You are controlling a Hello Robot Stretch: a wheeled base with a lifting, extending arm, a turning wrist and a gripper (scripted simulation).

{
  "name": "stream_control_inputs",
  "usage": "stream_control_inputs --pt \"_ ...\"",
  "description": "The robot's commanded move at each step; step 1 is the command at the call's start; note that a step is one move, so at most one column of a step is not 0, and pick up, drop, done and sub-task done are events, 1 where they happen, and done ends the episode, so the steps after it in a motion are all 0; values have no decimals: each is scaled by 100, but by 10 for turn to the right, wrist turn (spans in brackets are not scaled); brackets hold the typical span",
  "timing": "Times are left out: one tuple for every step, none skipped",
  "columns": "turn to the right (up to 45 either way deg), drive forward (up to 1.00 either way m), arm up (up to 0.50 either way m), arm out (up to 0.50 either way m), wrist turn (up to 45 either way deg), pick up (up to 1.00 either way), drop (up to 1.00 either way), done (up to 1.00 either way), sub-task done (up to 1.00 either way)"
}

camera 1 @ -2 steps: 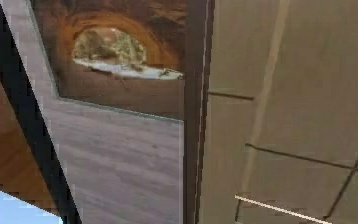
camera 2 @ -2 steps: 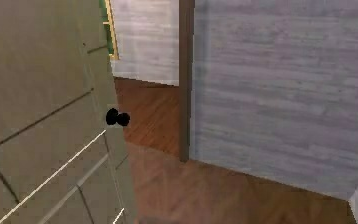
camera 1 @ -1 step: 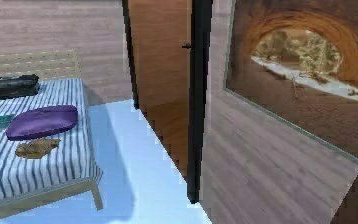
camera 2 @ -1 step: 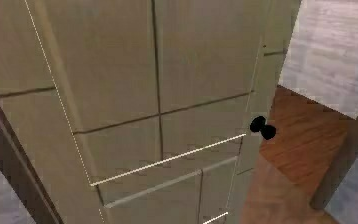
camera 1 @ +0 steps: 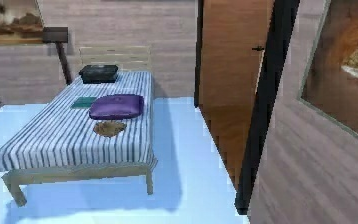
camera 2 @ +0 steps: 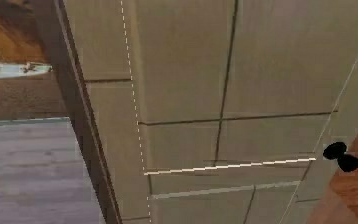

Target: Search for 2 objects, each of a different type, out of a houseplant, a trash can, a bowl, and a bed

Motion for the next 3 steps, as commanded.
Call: stream_control_inputs --pt "0 30 0 0 0 0 0 0 0" --pt "-90 0 0 0 0 0 0 0 0" --pt "0 15 0 0 0 0 0 0 0"
